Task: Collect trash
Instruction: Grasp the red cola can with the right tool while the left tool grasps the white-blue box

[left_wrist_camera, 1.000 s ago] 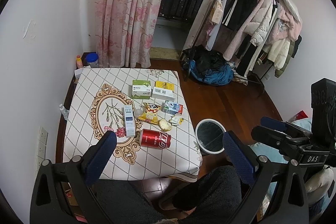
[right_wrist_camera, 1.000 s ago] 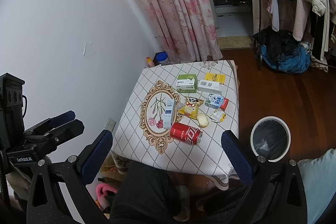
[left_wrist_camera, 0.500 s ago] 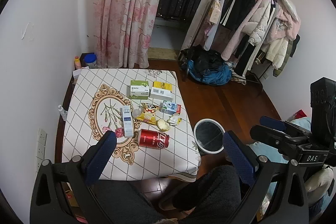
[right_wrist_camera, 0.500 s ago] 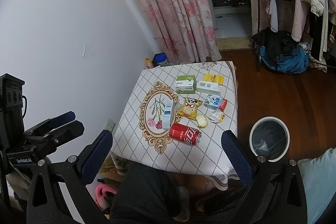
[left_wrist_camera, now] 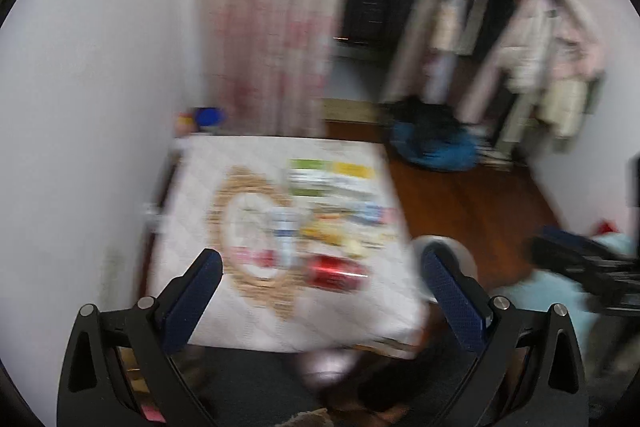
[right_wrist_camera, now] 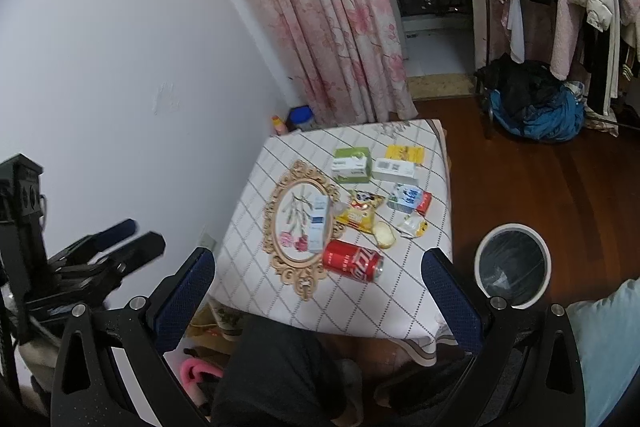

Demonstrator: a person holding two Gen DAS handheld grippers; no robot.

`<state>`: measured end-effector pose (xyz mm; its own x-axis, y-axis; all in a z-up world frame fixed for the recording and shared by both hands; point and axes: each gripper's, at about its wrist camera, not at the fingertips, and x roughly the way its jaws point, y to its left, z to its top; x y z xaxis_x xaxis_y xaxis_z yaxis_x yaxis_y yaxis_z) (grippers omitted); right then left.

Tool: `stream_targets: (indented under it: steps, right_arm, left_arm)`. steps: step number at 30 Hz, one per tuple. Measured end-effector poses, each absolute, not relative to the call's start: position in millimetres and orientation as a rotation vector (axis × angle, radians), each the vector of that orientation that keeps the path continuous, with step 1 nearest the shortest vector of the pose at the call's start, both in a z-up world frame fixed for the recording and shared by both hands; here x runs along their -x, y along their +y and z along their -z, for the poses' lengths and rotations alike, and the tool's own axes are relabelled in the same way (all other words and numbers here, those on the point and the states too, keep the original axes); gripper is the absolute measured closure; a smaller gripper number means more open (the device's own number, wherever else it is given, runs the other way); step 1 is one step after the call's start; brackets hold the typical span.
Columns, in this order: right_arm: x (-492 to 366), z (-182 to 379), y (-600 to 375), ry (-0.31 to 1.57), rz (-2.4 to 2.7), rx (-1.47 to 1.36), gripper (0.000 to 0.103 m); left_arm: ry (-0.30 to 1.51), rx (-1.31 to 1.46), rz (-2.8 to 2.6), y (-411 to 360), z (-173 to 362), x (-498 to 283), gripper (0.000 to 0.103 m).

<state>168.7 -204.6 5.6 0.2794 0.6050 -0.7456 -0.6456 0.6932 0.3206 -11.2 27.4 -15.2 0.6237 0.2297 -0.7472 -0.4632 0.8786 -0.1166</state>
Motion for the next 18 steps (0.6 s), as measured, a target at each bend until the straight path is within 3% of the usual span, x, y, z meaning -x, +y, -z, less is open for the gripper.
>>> stream_targets:
  steps: [3, 9, 14, 18]
  right_arm:
    - [-179, 26, -183, 1.004, -0.786, 0.132, 0.000]
    - [-204, 152, -99, 1.162, -0.745, 0.458, 0.000]
    - [-219, 250, -29, 1.240, -0.766, 0.711, 0.000]
    - [-216, 299, 10, 1.278, -0.791, 0.909, 0.000]
  left_arm:
    - [0.858, 0.242, -0.619, 53, 64, 7, 0.000]
    - [1.085, 0.277, -0.727, 97, 193, -7, 0.000]
    - [1.226, 0.310, -0.742, 115, 270, -19, 0.000]
    - [1.306, 0.346, -0.719, 125, 315, -30, 0.000]
